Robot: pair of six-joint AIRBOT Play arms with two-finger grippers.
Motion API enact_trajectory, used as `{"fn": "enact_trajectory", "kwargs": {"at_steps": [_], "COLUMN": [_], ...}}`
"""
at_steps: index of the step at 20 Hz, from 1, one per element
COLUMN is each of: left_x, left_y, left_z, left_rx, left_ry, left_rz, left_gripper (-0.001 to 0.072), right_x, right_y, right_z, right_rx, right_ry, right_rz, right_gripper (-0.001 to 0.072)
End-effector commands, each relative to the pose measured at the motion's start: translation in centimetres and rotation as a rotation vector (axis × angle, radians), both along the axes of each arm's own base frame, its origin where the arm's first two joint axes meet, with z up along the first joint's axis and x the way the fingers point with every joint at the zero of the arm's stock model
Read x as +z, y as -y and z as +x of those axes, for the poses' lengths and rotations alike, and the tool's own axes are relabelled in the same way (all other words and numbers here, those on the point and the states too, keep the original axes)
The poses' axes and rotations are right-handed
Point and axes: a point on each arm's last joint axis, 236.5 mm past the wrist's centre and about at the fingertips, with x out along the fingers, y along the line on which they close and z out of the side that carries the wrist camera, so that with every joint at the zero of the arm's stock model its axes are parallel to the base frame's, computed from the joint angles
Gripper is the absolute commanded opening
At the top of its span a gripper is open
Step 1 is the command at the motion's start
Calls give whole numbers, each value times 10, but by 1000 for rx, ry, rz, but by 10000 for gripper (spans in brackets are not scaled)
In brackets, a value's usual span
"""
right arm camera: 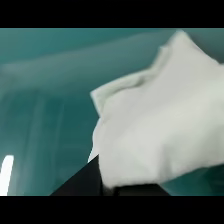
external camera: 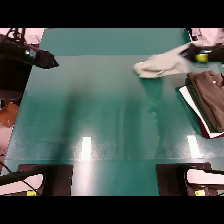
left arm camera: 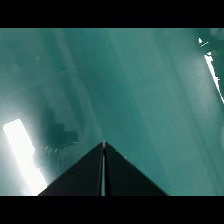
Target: Fold the shirts.
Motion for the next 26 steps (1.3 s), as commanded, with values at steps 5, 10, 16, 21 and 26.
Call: {"fn": "enact_trajectory", "kwargs": {"at_steps": [5,10,16,21,26], "left_x": [5,1,0,0,0], "left_y": [41,41,41,41,41], "left_z": [2,3,2,2,2], "left_rx": [-65,-49,-51,-51,-57], "left_ry": [50,29,26,27,30], "left_rz": [-15,-25,-24,-23,-18], "left_gripper": [26,26,26,26,26], "right_x": [66,133,151,112,35], "right_y": [179,192,189,176,203], "right_z": [-33,-49,-85,-124,-211], "right_rx": [-368,-332,-277,-230,-434], "right_ry": [160,264,193,-32,-549], "right_rz": [-116,-231,-242,-147,-136], "right_gripper": [14,14,14,15,17]}}
